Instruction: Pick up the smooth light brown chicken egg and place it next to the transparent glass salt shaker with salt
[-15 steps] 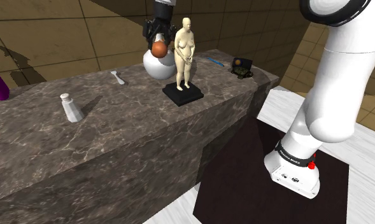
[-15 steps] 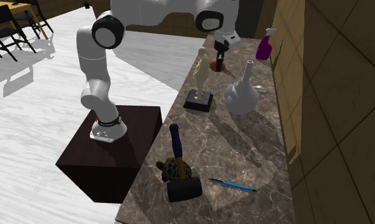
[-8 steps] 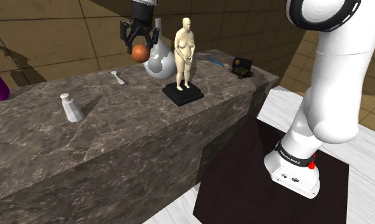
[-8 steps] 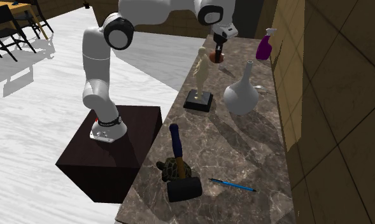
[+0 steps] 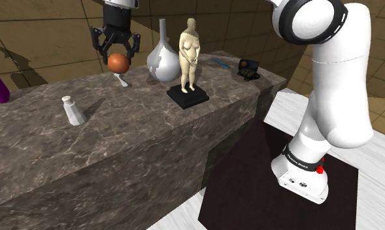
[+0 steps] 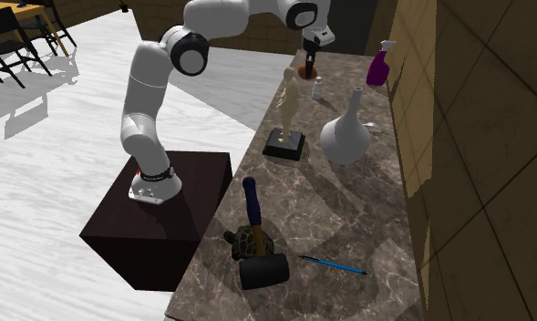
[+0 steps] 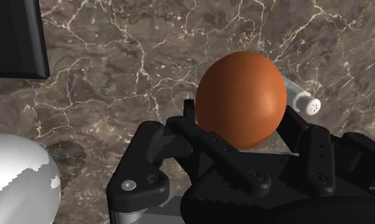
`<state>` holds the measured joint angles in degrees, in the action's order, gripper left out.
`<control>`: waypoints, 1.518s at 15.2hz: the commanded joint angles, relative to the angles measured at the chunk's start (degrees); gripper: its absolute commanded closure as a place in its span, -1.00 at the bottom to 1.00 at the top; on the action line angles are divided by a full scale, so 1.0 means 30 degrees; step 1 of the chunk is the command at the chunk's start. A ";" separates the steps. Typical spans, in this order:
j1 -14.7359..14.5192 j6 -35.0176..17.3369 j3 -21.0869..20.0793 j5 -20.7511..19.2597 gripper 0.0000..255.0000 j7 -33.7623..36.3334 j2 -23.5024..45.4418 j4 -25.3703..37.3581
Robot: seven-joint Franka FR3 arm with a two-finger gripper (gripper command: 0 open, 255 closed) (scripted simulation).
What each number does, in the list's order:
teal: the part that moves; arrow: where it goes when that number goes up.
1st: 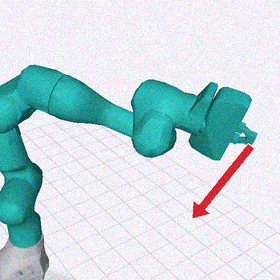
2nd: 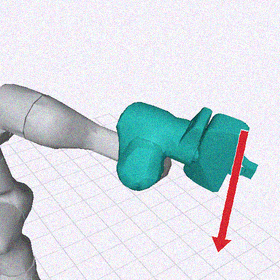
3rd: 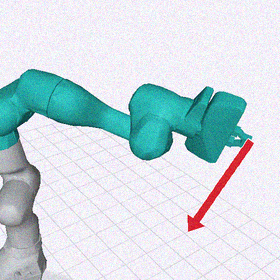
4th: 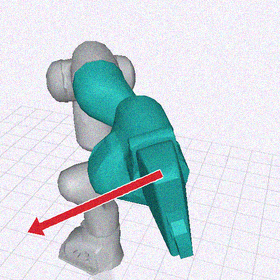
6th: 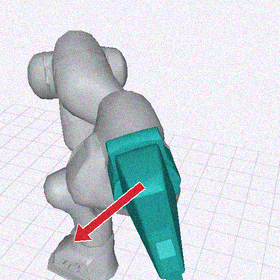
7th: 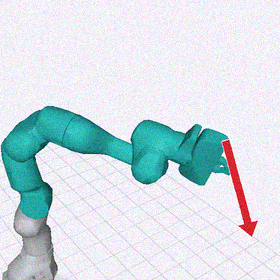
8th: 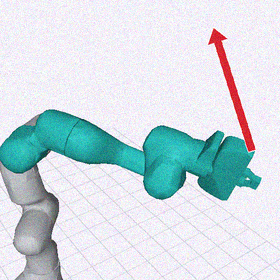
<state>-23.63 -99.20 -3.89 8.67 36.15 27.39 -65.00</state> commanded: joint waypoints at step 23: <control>-0.1198 -0.4155 -0.0228 -0.0256 1.00 0.0808 0.1970 -0.1988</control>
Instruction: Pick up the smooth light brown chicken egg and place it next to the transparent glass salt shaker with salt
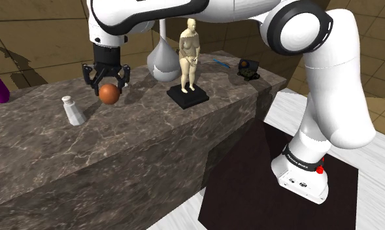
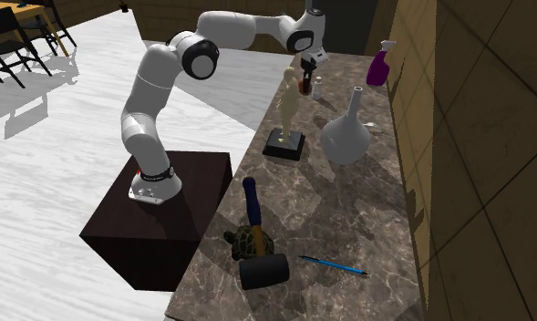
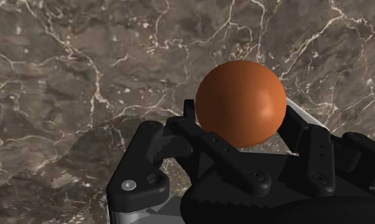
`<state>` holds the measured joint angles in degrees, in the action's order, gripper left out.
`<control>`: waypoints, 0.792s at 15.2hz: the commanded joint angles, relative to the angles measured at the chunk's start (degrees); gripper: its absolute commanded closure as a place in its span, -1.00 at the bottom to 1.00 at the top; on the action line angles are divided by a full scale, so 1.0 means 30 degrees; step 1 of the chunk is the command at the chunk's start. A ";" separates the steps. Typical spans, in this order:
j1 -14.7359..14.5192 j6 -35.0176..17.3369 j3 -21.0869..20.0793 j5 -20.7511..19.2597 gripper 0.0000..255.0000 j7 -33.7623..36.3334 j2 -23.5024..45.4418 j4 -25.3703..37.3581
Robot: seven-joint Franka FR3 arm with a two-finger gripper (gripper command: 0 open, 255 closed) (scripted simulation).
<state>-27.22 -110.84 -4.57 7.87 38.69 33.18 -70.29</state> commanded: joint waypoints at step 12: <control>0.0007 -0.2972 -0.0024 0.0146 1.00 -0.0461 0.0580 -0.2411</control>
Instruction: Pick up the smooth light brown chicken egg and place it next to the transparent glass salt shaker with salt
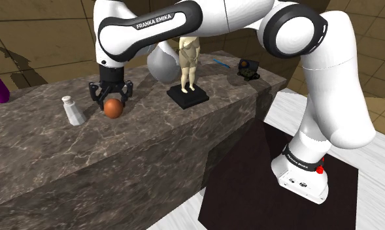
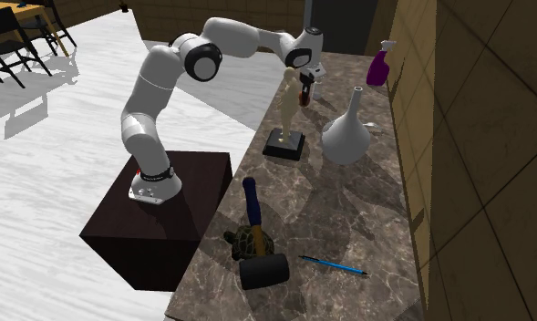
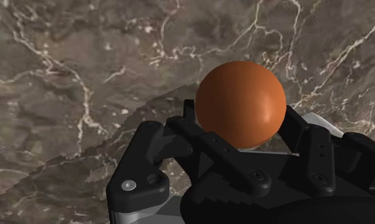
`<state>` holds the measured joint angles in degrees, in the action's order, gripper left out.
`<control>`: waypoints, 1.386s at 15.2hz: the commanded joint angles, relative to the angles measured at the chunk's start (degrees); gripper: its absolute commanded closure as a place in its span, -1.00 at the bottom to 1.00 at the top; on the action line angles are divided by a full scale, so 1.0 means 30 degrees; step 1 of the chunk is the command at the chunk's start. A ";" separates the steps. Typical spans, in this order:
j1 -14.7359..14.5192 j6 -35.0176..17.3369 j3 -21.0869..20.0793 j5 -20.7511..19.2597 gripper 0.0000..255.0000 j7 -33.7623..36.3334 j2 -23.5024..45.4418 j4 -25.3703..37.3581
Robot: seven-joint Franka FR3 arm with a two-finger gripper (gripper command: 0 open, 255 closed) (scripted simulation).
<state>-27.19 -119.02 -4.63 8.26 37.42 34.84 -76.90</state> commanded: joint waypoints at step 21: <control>0.0229 0.1559 0.0037 0.0012 -1.00 -0.0011 -0.0965 0.0584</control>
<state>-26.50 -114.52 -4.52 8.31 37.36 31.92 -75.32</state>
